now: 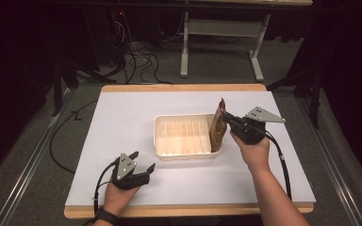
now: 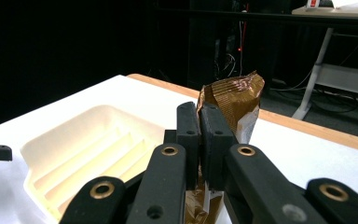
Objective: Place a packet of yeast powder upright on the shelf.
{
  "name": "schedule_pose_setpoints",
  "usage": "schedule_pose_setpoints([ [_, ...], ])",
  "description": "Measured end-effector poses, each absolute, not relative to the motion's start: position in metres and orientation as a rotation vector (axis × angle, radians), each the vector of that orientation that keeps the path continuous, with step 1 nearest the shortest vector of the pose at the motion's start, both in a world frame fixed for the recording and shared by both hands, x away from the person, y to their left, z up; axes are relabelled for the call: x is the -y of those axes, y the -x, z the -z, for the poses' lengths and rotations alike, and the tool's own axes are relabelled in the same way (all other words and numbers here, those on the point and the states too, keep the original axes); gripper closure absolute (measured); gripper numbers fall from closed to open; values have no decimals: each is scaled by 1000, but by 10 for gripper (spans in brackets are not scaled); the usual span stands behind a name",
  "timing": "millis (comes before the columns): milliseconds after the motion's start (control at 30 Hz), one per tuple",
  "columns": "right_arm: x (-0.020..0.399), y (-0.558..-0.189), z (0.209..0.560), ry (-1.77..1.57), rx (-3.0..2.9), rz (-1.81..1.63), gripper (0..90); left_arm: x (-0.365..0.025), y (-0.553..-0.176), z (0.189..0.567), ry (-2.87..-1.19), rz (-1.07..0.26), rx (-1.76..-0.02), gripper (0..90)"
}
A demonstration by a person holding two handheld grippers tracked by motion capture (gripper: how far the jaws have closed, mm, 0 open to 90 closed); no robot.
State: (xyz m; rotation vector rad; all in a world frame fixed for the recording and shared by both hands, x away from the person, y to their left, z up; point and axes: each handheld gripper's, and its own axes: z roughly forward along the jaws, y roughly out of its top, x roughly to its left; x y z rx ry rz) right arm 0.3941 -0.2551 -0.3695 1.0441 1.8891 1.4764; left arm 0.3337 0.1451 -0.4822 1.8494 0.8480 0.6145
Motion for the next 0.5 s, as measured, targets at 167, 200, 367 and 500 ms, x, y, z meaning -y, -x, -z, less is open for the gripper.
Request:
schedule_pose_setpoints([
  [167, 255, -394, 375, -1056, -1884, -1481, 877, -145, -334, 482, -1849, -613, -848, 236],
  [200, 255, -394, 375, -1056, -1885, -1483, 876, -145, -334, 482, -1849, -613, -848, 236],
  [367, 256, -394, 375, -1061, -1888, -1476, 853, -145, -334, 482, -1849, -613, -848, 236],
  [500, 256, -394, 374, -1064, -1897, -1483, 816, -145, -334, 482, -1850, -614, -848, 236],
])
